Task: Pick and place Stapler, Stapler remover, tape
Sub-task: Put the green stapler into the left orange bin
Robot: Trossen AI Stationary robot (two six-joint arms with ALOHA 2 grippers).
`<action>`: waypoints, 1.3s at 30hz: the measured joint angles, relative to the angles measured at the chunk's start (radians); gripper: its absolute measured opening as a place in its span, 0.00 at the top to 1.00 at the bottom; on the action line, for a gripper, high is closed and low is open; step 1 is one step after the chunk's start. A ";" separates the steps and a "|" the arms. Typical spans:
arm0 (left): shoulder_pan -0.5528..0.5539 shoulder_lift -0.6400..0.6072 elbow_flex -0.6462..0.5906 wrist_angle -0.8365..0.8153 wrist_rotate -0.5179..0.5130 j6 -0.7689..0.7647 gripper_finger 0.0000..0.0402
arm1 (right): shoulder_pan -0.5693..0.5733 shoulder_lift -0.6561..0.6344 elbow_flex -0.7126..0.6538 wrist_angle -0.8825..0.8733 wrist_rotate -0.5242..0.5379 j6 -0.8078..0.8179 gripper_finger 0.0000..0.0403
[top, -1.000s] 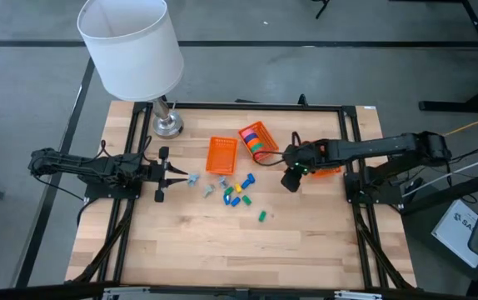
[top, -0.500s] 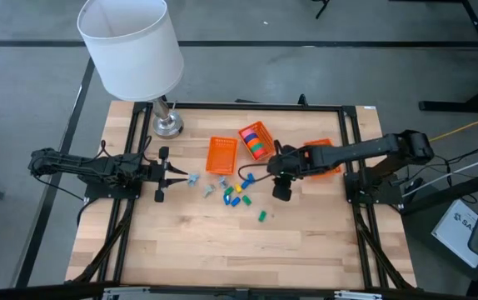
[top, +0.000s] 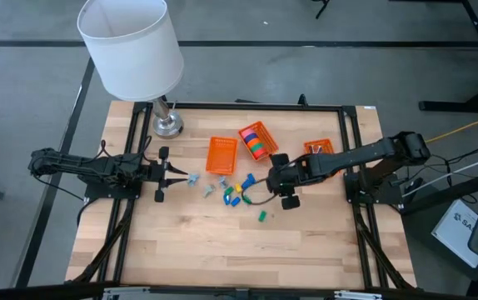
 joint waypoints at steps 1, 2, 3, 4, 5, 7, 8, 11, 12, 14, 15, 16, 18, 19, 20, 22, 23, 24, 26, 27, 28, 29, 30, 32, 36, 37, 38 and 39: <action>0.000 0.000 0.000 0.000 0.000 0.000 0.81 | 0.008 0.010 0.000 0.000 0.000 -0.017 0.63; 0.000 0.000 0.000 0.000 0.000 0.000 0.81 | 0.015 0.020 0.000 0.000 0.000 -0.026 0.63; 0.000 0.000 0.000 0.000 0.000 0.000 0.80 | 0.023 0.028 0.000 0.001 0.000 -0.022 0.63; 0.000 0.000 0.000 0.000 0.000 0.000 0.80 | 0.031 0.036 0.000 0.005 0.000 -0.002 0.63; 0.000 0.000 0.000 0.000 0.000 0.000 0.80 | 0.038 0.043 0.000 0.015 0.000 0.020 0.63; 0.000 0.000 0.000 0.000 0.000 0.000 0.80 | 0.048 0.059 0.000 0.033 0.000 0.021 0.63; 0.000 0.000 0.000 0.000 0.000 0.000 0.81 | 0.054 0.066 0.000 0.046 0.000 0.021 0.63; 0.000 0.000 0.000 0.000 0.000 0.000 0.81 | 0.071 0.083 0.000 0.082 0.000 0.023 0.63; 0.000 0.000 0.000 0.000 0.000 0.000 0.81 | 0.077 0.091 0.000 0.095 0.000 0.023 0.63; 0.000 0.000 0.000 0.000 0.000 0.000 0.80 | 0.086 0.104 0.000 0.108 0.000 0.023 0.63; 0.000 0.000 0.000 0.000 0.000 0.000 0.80 | 0.090 0.113 0.000 0.115 0.000 0.023 0.63; 0.000 0.000 0.000 0.000 0.000 0.000 0.80 | 0.092 0.120 0.000 0.122 0.000 0.023 0.63; 0.000 0.000 0.000 0.000 0.000 0.000 0.80 | 0.097 0.134 0.000 0.150 0.000 0.024 0.63; 0.000 0.000 0.000 0.000 0.000 0.000 0.80 | 0.099 0.144 0.000 0.174 0.000 0.027 0.63; 0.000 0.000 0.000 0.000 0.000 0.000 0.81 | 0.102 0.151 0.000 0.186 0.000 0.028 0.63; 0.000 0.000 0.000 0.000 0.000 0.000 0.81 | 0.106 0.169 0.000 0.222 -0.002 0.028 0.63; 0.000 0.000 0.000 0.000 0.000 0.000 0.81 | 0.107 0.176 0.000 0.242 -0.007 0.028 0.63; 0.000 0.000 0.000 0.000 0.000 0.000 0.81 | 0.107 0.181 0.000 0.253 -0.015 0.028 0.63; 0.000 0.000 0.000 0.000 0.000 0.000 0.80 | 0.107 0.193 0.000 0.285 -0.030 0.027 0.63; 0.000 0.000 0.000 0.000 0.000 0.000 0.80 | 0.107 0.197 0.000 0.296 -0.034 0.027 0.63; 0.000 0.000 0.000 0.000 0.000 0.000 0.80 | 0.107 0.199 0.000 0.303 -0.035 0.028 0.63; 0.000 0.000 0.000 0.000 0.000 0.000 0.80 | 0.111 0.199 0.000 0.304 -0.035 0.031 0.63; 0.000 0.000 0.000 0.000 0.000 0.000 0.80 | 0.113 0.199 0.000 0.304 -0.034 0.049 0.63; 0.000 0.000 0.000 0.000 0.000 0.000 0.81 | 0.121 0.199 0.000 0.294 -0.035 0.094 0.63; 0.000 0.000 0.000 0.000 0.000 0.000 0.81 | 0.138 0.199 0.000 0.291 -0.034 0.144 0.63; 0.000 0.000 0.000 0.000 0.000 0.000 0.80 | 0.140 0.199 0.000 0.291 -0.030 0.153 0.63; 0.000 0.000 0.000 0.000 0.000 0.000 0.80 | 0.143 0.199 0.000 0.291 -0.021 0.159 0.63; 0.000 0.000 0.000 0.000 0.000 0.000 0.80 | 0.146 0.199 0.000 0.291 -0.012 0.163 0.63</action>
